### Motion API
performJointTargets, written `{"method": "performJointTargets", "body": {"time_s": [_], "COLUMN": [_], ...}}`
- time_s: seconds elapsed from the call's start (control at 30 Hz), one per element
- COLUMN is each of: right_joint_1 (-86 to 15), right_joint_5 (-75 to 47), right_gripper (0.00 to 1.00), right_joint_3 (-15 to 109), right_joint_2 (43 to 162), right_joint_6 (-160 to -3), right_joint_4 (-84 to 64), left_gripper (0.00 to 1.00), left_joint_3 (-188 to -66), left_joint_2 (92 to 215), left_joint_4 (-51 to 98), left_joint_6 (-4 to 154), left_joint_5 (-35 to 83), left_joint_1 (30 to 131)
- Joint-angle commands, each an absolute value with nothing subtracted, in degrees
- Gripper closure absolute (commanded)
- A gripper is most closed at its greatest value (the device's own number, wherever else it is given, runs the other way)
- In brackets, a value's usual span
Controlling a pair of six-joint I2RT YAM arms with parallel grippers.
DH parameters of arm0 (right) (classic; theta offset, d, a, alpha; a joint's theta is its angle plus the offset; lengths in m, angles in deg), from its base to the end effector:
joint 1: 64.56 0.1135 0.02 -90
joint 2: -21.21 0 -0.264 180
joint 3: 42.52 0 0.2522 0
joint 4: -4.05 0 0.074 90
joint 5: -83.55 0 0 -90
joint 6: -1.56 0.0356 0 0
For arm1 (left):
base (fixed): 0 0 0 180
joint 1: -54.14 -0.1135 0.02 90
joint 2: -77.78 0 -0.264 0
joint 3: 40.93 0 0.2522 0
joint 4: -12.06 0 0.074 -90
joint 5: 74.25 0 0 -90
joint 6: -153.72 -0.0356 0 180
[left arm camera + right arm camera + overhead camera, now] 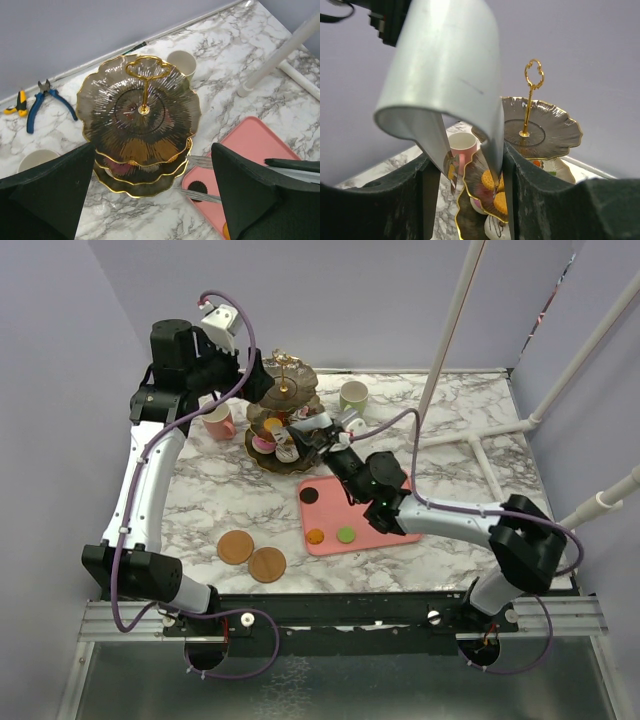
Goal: Serve the afternoon tea
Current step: Place the desert on the desert table, then adjust the desert table at the center of the board.
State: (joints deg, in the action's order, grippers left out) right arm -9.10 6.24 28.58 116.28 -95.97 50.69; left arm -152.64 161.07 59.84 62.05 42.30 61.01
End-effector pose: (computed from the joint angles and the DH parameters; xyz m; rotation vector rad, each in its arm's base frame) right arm 0.2186 0.3037 0.3159 -0.4524 1.1187 0.6049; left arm 0.3067 -0.0530 0.4606 0.4526 1.8483 -0.5027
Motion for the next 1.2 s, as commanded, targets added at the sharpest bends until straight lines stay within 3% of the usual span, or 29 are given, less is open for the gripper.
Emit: {"method": "performJointTargets", "body": {"time_s": [0.0, 0.33, 0.63, 0.8, 0.97, 1.1, 1.17], "right_joint_1": [-8.71, -8.66, -8.67, -8.69, -8.67, -8.67, -8.70], "right_joint_5": [3.63, 3.94, 6.44, 6.39, 7.69, 8.97, 9.25], "right_gripper": [0.52, 0.53, 0.53, 0.53, 0.53, 0.54, 0.54], "right_joint_3": [22.27, 12.16, 9.95, 10.43, 9.63, 8.80, 8.53], "right_joint_2": [107.56, 91.32, 88.38, 88.95, 87.93, 86.71, 86.26], "right_joint_6": [-92.88, -89.19, -89.05, -88.94, -88.70, -88.61, -88.61], "right_joint_4": [45.68, 32.55, 29.77, 29.80, 29.53, 28.51, 28.36], "left_gripper": [0.01, 0.01, 0.01, 0.07, 0.20, 0.40, 0.44], "left_joint_3": [-155.67, -168.68, -173.12, -173.26, -171.91, -170.94, -170.44], "left_joint_2": [164.07, 177.77, 182.87, 184.08, 184.40, 184.15, 183.86], "left_joint_4": [60.36, 60.36, 60.01, 58.17, 56.86, 54.71, 53.30], "left_joint_6": [54.24, 53.19, 52.90, 53.09, 51.93, 52.59, 53.72], "left_joint_5": [51.22, 56.24, 57.10, 55.97, 55.37, 55.13, 55.17], "left_joint_1": [61.00, 61.14, 62.61, 62.78, 62.77, 62.75, 62.75]}}
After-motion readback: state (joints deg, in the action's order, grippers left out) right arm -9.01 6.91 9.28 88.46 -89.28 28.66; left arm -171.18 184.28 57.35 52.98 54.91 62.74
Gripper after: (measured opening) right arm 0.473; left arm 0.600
